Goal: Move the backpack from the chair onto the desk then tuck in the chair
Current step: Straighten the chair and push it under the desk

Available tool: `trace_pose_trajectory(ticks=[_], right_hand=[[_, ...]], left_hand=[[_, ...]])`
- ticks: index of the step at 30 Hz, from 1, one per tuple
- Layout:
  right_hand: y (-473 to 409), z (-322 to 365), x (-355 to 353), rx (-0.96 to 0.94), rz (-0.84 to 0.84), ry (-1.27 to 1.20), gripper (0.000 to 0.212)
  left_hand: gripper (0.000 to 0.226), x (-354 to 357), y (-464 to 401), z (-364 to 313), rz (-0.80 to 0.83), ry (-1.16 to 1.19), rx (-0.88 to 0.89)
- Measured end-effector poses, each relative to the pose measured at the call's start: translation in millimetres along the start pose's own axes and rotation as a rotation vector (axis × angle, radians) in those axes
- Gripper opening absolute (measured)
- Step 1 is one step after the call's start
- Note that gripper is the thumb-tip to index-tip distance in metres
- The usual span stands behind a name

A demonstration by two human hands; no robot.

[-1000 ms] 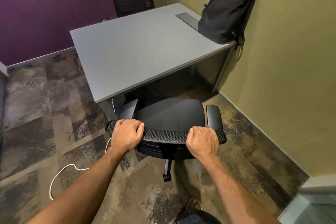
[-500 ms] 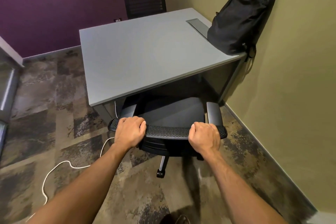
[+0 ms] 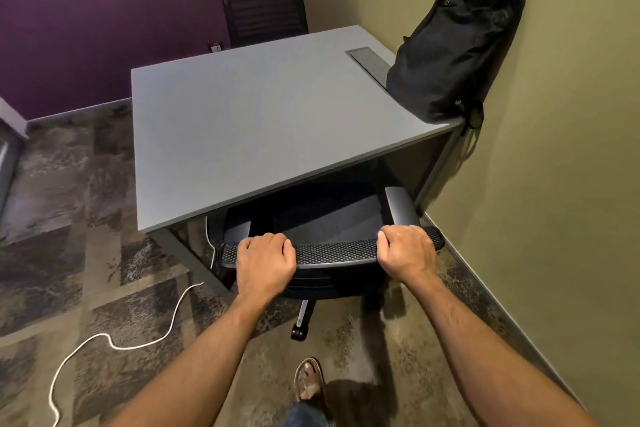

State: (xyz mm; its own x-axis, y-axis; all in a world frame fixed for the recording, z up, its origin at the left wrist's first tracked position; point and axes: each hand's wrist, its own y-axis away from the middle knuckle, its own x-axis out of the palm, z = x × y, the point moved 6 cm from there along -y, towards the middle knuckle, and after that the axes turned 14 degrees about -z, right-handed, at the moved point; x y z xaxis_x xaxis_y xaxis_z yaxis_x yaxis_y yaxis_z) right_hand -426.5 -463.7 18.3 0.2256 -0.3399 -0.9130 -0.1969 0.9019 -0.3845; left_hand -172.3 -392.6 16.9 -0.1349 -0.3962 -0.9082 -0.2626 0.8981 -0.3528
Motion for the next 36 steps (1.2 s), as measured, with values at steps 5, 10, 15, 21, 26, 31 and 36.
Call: trace_pose_trajectory(ticks=[5,10,15,21,26,31,36], right_hand=[[-38.6,-32.9,10.8,-0.042,0.017,-0.005,0.031],[-76.2,-57.9,18.8,-0.093,0.030,-0.023,0.033],[-106.4,-78.9,28.0,-0.127,0.015,-0.035,0.031],[-138.6,-96.6,38.8,-0.187,0.041,-0.045,0.030],[-163.5,-111.3,42.3,-0.274,0.071,-0.067,0.033],[-189.9,-131.2,49.7,-0.335,0.105,-0.061,0.032],[-216.8,-146.5,58.4,-0.386,0.128,-0.070,0.035]], left_hand=[[0.038,18.6,-20.4,-29.0,0.028,0.019,-0.060],[0.040,33.1,-43.4,-55.4,0.056,-0.009,-0.083],[0.041,45.5,-63.5,-75.2,0.083,-0.040,-0.088],[0.043,59.0,-82.9,-92.5,0.062,-0.049,-0.125],[0.040,67.6,-93.6,-113.0,0.010,-0.071,-0.188],[0.041,80.3,-106.9,-134.6,-0.028,-0.092,-0.244],[0.040,91.9,-120.1,-152.8,-0.059,-0.124,-0.269]])
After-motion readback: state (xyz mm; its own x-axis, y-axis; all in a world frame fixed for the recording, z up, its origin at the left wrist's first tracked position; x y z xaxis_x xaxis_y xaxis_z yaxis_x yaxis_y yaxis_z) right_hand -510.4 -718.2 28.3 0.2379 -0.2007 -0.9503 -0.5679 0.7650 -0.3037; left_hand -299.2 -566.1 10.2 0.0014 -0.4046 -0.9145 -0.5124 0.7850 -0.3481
